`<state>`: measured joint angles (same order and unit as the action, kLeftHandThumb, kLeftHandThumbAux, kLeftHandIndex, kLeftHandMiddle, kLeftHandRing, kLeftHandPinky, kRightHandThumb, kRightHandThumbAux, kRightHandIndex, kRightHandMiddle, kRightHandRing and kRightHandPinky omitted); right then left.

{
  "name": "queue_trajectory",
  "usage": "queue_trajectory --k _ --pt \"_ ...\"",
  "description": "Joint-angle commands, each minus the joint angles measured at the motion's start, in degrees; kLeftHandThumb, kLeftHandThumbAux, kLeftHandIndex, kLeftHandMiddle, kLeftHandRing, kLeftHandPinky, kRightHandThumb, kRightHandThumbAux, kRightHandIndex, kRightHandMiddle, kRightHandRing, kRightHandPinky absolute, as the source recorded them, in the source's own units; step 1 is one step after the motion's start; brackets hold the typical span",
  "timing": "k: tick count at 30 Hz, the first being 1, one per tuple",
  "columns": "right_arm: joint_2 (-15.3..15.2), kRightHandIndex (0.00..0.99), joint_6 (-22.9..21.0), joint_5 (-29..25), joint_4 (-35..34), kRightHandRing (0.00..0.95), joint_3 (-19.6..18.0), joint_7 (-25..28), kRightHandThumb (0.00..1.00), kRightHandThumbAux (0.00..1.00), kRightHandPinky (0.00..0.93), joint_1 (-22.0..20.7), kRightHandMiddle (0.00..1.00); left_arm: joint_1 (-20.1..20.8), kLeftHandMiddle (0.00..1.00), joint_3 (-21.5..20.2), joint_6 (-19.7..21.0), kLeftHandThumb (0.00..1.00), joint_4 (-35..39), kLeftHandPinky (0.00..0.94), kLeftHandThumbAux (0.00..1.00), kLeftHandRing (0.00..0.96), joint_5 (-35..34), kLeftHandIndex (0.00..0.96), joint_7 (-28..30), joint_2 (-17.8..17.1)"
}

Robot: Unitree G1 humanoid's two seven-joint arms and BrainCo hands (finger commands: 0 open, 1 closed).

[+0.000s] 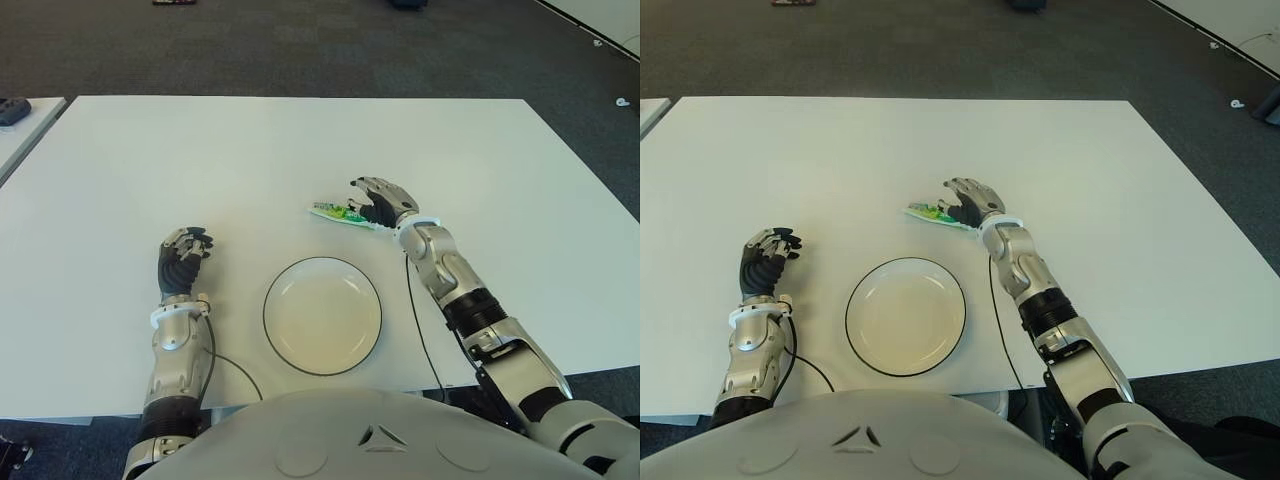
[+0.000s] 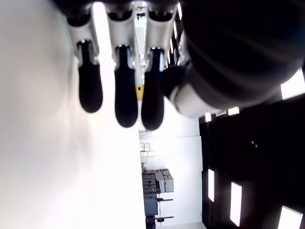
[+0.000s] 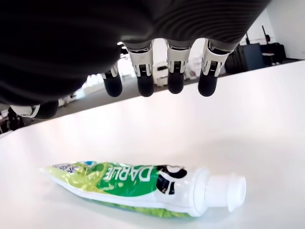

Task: Put the toothpaste on the table into the plate.

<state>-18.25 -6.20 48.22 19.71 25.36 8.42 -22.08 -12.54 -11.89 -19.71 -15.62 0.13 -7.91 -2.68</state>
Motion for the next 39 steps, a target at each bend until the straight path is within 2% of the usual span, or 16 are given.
queue_trajectory --k 1,13,20,28,39 --pt "1.1 0.0 -2.8 0.5 3.0 0.0 1.4 1.3 0.52 0.091 0.0 -1.9 0.0 -0.4 0.511 0.5 1.3 0.703 0.2 0.502 0.719 0.517 0.5 0.426 -0.4 0.4" --pt "2.5 0.0 -5.8 1.0 12.1 0.0 5.1 0.7 0.516 0.102 0.0 -4.3 0.0 -0.5 0.508 0.3 1.3 0.703 0.3 0.496 0.719 0.515 0.1 0.425 -0.6 1.1" --pt "3.4 0.0 -7.0 1.4 16.9 0.0 6.9 0.7 0.506 0.103 0.0 -5.2 0.0 -0.2 0.525 0.1 -1.4 0.704 -0.6 0.509 0.718 0.528 -1.2 0.426 0.4 1.7" --pt "5.7 0.0 -6.0 1.3 25.1 0.0 9.3 -2.3 0.535 0.111 0.0 -6.9 0.0 -0.2 0.531 -0.1 -1.7 0.706 -0.9 0.511 0.715 0.535 -2.7 0.427 1.1 2.1" --pt "6.6 0.0 -5.2 3.0 30.3 0.0 14.0 -3.3 0.532 0.12 0.0 -8.4 0.0 -0.3 0.524 -0.1 -1.8 0.708 -1.0 0.507 0.715 0.528 -3.1 0.428 0.8 2.0"
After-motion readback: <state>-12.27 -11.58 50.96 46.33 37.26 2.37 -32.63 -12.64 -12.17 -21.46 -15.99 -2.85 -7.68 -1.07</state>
